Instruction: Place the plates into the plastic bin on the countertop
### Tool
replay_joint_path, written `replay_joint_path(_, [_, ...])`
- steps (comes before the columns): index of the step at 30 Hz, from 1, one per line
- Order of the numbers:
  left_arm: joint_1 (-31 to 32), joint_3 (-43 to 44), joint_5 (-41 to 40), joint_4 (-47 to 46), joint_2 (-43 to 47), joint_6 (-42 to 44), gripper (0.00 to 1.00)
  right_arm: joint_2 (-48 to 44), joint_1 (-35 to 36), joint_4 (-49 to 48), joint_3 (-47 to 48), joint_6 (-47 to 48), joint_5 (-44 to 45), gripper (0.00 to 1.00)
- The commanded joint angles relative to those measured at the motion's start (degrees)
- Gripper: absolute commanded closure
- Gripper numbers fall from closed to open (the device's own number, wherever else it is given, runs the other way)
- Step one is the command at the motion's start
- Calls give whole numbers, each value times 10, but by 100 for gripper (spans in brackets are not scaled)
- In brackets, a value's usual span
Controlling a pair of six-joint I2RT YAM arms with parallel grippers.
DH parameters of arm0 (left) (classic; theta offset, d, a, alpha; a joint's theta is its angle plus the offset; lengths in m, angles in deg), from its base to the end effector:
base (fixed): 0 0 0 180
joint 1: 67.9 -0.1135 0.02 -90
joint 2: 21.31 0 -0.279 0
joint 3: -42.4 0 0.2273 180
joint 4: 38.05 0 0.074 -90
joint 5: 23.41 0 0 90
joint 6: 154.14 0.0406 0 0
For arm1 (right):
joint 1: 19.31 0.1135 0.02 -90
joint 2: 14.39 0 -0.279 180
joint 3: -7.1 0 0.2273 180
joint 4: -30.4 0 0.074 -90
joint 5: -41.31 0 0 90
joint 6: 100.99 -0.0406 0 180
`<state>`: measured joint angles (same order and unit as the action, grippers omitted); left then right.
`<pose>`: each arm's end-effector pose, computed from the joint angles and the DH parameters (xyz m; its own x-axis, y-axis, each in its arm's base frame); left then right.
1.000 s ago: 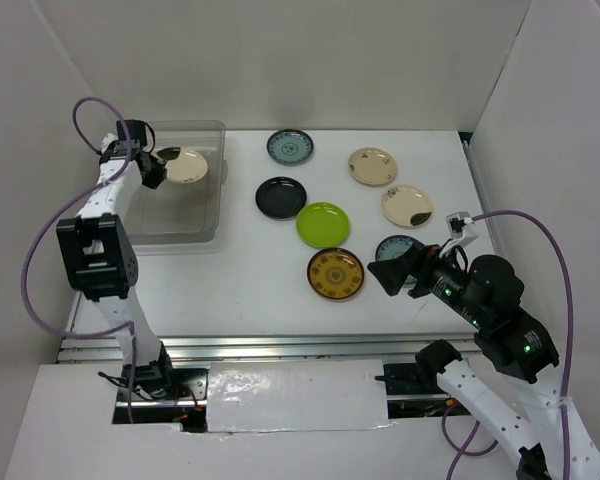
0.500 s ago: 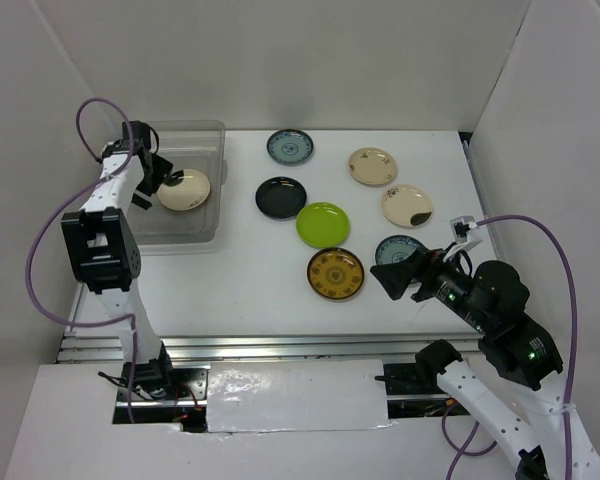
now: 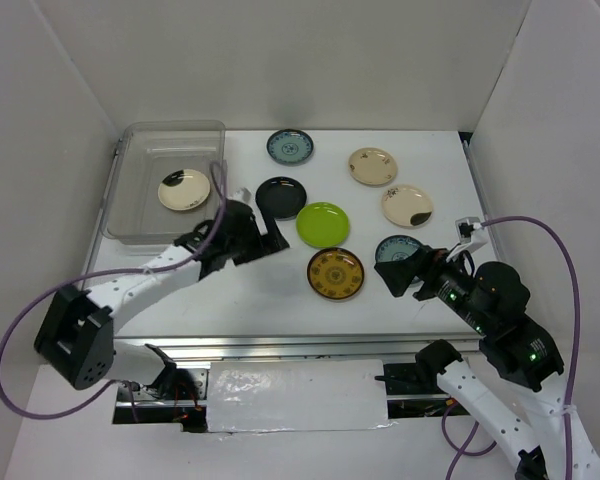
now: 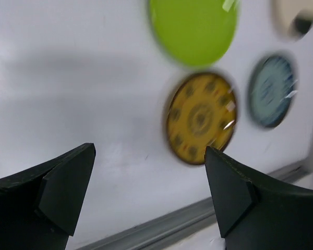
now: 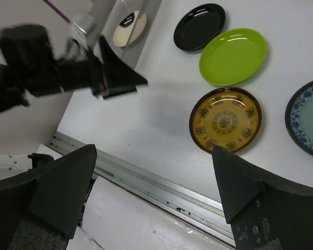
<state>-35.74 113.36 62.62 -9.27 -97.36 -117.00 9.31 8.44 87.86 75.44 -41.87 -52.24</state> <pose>0.2336 -0.1436 0.3003 -0.6694 -0.5185 -0.5321 -0.0849 0.7649 -0.6386 0.0324 0.0199 0.3599 -0.4345 0.3502 -0.8298 -0.3439 0.7870 0.5122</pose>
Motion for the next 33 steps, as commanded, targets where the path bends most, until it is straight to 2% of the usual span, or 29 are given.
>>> replay_joint_path(1, [57,-58,72,-129,-36,13,1,-17,-2,20,25,3,14,0])
replay_joint_path(6, [62,-93,164,-250,-149,9,1,-29,-3,22,20,4,4,0])
replay_joint_path(10, [72,-77,179,-281,-240,-11,1,-26,-3,14,9,2,-3,0])
replay_joint_path(11, [74,-71,171,-279,-259,-15,4,-23,-3,14,9,2,-4,0])
replay_joint_path(13, [77,-64,156,-272,-299,-36,14,-21,-3,16,14,3,-7,0])
replay_joint_path(14, [79,-65,145,-271,-308,-43,34,-20,-3,17,15,4,-8,0])
replay_joint_path(17, [83,-64,106,-253,-325,-72,74,-23,-3,23,21,5,-5,0])
replay_joint_path(19, [84,-67,95,-244,-320,-73,74,-26,-4,28,26,7,-2,0])
replay_joint_path(20, [84,-70,91,-243,-308,-75,75,-26,-4,28,27,7,-2,0])
replay_joint_path(22, [86,-78,79,-238,-293,-74,85,-27,-4,31,28,9,-1,0])
replay_joint_path(23, [88,-81,72,-225,-263,-73,100,-26,-4,31,28,9,-1,0])
replay_joint_path(25, [102,-88,44,-199,-219,-70,100,-26,-4,29,27,7,-3,0])
replay_joint_path(26, [112,-89,9,-164,-159,-68,100,-26,-4,27,26,7,-3,0])
replay_joint_path(28, [120,-85,-12,-137,-91,-59,100,-23,-4,24,25,7,1,0])
replay_joint_path(29, [115,-79,-23,-106,-23,-50,100,-23,-4,22,23,7,2,0])
replay_joint_path(31, [97,-38,-68,-16,55,-44,100,-18,-4,10,14,4,5,0])
replay_joint_path(33, [28,6,-98,73,90,-46,100,-10,-5,-14,-6,-2,3,0])
